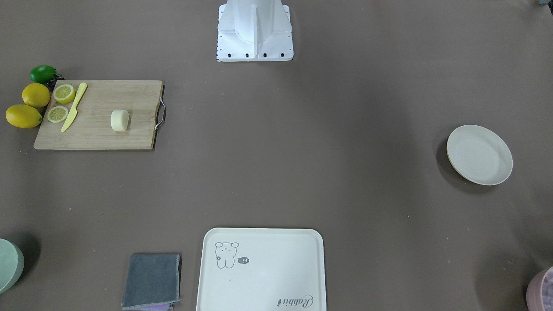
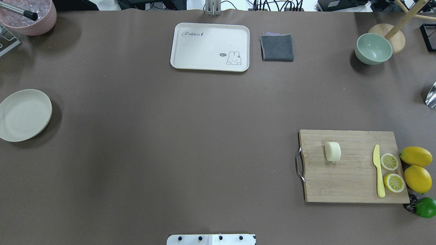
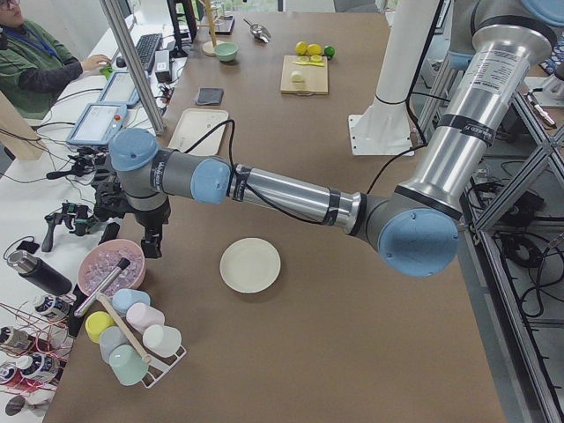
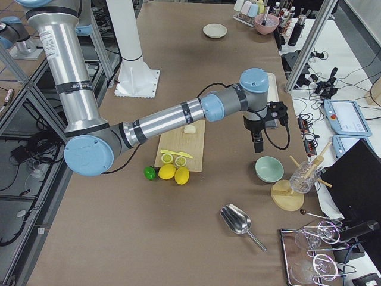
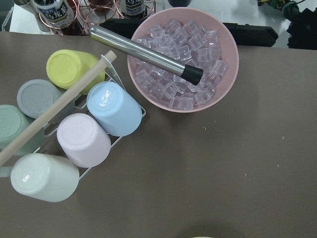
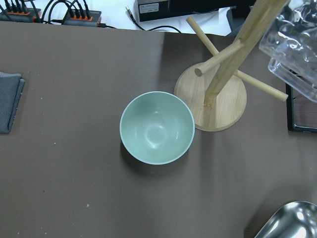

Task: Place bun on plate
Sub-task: 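Move the left gripper toward the white plate at the table edge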

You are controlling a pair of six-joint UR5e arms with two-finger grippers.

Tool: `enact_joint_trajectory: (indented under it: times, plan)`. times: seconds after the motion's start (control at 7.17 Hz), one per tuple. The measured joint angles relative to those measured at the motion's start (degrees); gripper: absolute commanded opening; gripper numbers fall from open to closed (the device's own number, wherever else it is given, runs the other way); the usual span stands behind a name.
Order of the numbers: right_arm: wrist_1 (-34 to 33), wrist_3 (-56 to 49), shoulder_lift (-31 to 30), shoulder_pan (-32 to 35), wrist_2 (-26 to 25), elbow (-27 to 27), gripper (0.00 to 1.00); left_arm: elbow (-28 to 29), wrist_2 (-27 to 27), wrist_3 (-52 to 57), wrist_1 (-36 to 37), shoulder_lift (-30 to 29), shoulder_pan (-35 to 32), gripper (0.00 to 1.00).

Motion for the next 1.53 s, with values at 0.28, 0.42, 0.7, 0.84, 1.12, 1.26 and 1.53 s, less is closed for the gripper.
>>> enact_joint_trajectory:
  times: [0.28, 0.42, 0.7, 0.84, 1.12, 1.26, 1.53]
  plan:
    - [-0.36, 0.27, 0.31, -0.28, -0.43, 0.07, 1.00, 0.15, -0.03, 0.32, -0.12, 0.01, 0.26, 0.98]
    - [-0.39, 0.30, 0.32, -0.28, -0.38, 0.10, 1.00, 0.34, 0.06, 0.40, -0.21, -0.59, 0.91, 0.98]
    - [-0.40, 0.37, 0.40, -0.32, -0.29, 0.19, 1.00, -0.31, 0.29, 0.35, -0.24, -0.84, 1.67, 0.98]
    - [-0.40, 0.38, 0.41, -0.34, -0.26, 0.30, 1.00, -0.37, 0.35, 0.50, -0.55, -0.43, 2.68, 0.98]
    - [-0.30, 0.40, 0.46, -0.35, -0.25, 0.66, 1.00, 0.31, 0.37, 0.62, -5.69, 2.83, 6.83, 0.97]
    - [-0.16, 0.40, 0.48, -0.35, -0.25, 0.71, 1.00, 1.30, 0.26, 0.62, -10.53, 5.12, 8.67, 0.97]
    - [0.11, 0.40, 0.46, -0.49, -0.33, 0.71, 1.00, 4.23, 0.08, 2.70, -18.81, 8.72, 11.89, 0.96]
